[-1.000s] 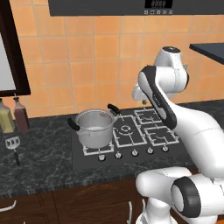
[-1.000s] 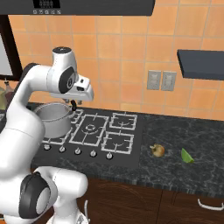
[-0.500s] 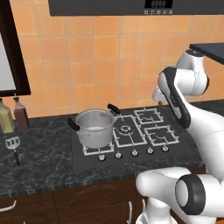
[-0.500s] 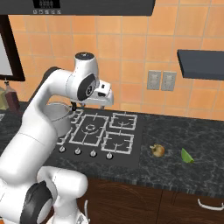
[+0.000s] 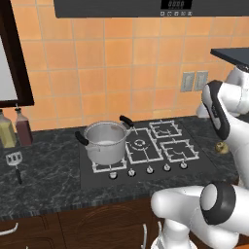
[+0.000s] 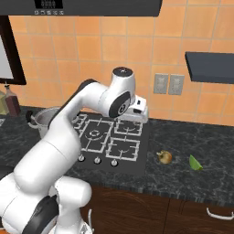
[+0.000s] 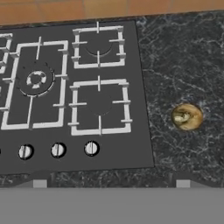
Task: Put the onion and lemon wedge in the pot. Retrieve the spatula and lightly stir the vegetables in the pot.
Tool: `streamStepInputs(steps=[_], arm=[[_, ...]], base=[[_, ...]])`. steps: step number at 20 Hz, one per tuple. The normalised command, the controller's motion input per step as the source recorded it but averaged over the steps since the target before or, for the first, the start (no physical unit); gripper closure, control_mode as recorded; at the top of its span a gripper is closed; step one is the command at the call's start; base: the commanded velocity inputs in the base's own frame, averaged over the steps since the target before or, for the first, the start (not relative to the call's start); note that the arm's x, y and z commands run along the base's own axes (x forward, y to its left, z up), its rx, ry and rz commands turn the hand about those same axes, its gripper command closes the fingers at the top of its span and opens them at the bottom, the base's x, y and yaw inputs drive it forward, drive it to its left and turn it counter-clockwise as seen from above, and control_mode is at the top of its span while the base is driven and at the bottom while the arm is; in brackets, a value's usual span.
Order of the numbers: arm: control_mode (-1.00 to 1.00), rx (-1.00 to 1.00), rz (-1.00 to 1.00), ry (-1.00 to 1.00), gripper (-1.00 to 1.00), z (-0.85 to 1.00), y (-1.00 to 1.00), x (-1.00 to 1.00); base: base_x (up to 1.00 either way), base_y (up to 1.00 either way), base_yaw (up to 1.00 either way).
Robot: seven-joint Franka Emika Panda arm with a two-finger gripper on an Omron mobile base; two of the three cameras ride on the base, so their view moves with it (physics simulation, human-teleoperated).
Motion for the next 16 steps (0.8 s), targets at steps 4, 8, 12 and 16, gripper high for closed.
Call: streamStepInputs(steps=[4,8,12,16], arm=[[-1.00,-0.02,-0.05,0.00,-1.00,-0.32,-1.00,0.00],[-1.00,-0.04,-0.03,0.00,-1.00,-0.38,-0.90,0.00],[-1.00,-0.04,0.00,0.00,-1.00,-0.54,-0.45,0.00],[-1.00,-0.02,0.00,0.00,-1.00,-0.57,-0.21,-0.11]], base=[[0.00,0.00,0.00],[0.00,0.00,0.00],[0.00,0.00,0.00],[0.00,0.00,0.00]])
